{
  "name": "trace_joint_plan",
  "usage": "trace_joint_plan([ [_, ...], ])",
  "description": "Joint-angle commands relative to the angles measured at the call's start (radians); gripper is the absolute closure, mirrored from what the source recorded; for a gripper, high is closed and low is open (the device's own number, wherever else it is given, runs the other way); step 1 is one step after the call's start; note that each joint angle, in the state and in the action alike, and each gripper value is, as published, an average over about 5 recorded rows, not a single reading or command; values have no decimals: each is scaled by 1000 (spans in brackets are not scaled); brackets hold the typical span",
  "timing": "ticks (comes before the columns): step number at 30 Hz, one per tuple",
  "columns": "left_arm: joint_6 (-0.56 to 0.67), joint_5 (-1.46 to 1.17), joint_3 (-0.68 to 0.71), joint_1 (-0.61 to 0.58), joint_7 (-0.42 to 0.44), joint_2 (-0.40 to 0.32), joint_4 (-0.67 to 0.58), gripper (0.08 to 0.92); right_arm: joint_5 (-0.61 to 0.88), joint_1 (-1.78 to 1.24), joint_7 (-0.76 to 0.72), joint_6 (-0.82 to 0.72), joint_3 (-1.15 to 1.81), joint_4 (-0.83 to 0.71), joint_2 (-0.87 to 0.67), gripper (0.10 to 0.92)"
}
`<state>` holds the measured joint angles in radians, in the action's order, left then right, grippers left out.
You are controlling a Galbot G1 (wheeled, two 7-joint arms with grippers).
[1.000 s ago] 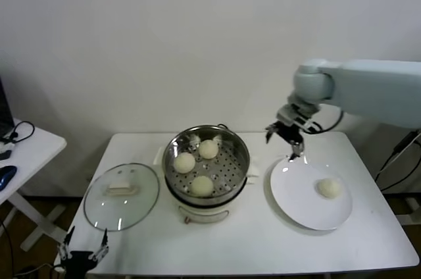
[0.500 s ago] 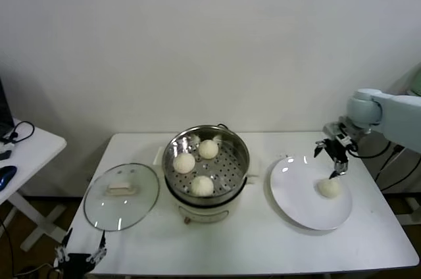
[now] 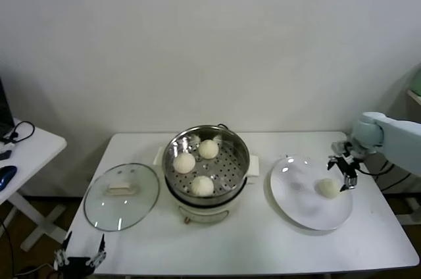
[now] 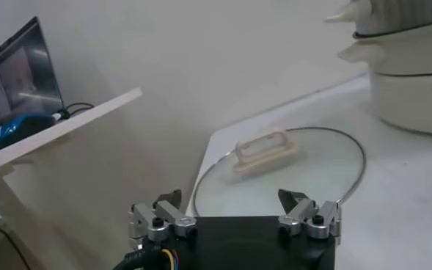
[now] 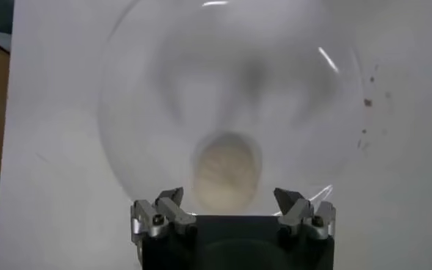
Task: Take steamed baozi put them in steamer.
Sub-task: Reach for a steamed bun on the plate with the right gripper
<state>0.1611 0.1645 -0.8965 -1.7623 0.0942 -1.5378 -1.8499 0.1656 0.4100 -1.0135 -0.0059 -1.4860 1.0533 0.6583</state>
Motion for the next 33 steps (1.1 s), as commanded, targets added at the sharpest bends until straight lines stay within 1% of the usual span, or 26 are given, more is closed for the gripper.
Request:
trace_joint_plan([
  [1, 1, 3, -1, 0, 0, 2, 2, 177, -56, -146, 17, -5, 123, -63, -2, 203],
  [17, 1, 8, 4, 1, -4, -3, 1, 177, -78, -174, 28, 7, 158, -67, 18, 207],
  [27, 2, 8, 6, 1, -5, -4, -2, 177, -116, -194, 44, 10, 204, -73, 22, 300],
  [31, 3, 8, 6, 1, -5, -3, -3, 177, -110, -163, 44, 8, 190, -52, 13, 347],
  [33, 3, 8, 7, 1, -5, -1, -3, 177, -93, -121, 44, 4, 162, -23, 1, 357],
])
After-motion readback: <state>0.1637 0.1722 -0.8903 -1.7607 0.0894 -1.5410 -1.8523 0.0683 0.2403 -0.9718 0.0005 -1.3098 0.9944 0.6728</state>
